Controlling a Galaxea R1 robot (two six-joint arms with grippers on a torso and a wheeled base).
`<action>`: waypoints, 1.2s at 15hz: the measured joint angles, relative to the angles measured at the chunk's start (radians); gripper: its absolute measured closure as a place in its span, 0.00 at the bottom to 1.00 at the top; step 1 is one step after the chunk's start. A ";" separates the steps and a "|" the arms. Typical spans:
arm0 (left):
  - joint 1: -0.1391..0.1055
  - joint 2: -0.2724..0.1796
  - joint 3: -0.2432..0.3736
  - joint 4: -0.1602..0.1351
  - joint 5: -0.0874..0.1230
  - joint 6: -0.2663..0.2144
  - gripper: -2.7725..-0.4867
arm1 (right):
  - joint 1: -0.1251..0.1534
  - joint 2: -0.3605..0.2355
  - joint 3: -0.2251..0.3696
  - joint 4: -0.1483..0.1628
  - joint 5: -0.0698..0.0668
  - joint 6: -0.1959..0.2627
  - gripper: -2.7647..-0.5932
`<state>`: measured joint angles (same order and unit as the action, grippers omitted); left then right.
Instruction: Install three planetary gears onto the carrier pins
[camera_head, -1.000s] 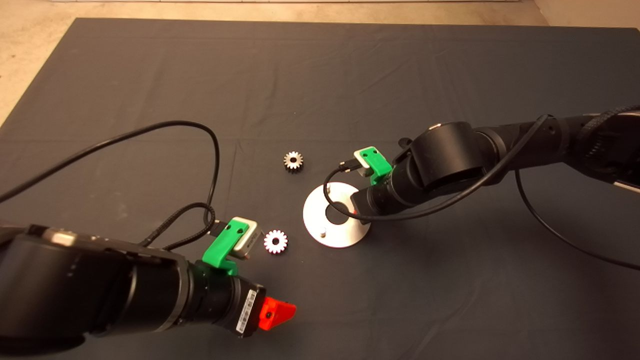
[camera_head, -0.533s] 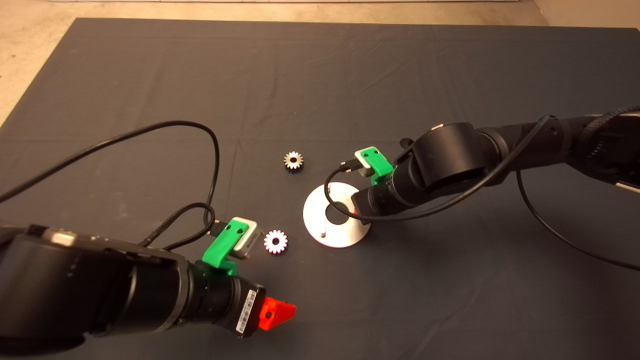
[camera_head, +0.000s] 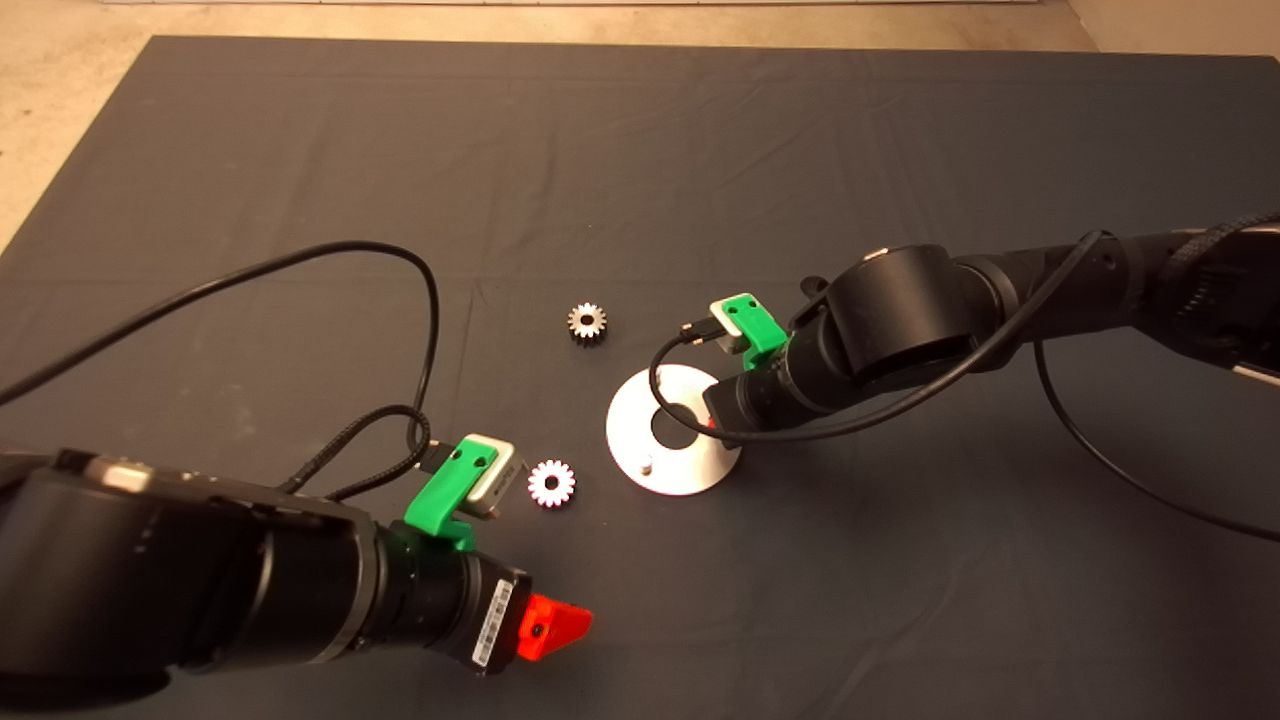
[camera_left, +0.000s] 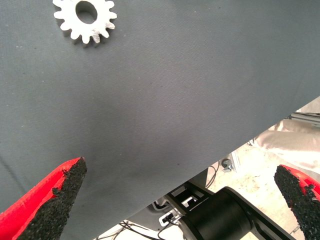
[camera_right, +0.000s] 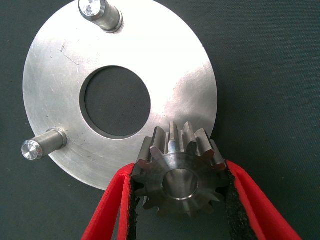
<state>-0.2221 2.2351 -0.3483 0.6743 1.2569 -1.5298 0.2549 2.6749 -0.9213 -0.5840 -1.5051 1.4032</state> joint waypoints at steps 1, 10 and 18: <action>0.000 0.000 0.000 0.000 -0.006 -0.002 0.01 | 0.000 -0.003 0.000 0.000 0.004 0.000 0.84; 0.000 0.000 0.000 0.000 -0.009 -0.003 0.01 | 0.000 -0.010 0.002 0.000 0.006 0.000 0.84; -0.005 0.000 0.000 0.000 -0.011 -0.003 0.01 | -0.001 -0.016 0.011 -0.003 -0.006 0.000 0.84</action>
<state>-0.2274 2.2351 -0.3483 0.6738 1.2460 -1.5329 0.2538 2.6589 -0.9102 -0.5868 -1.5110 1.4036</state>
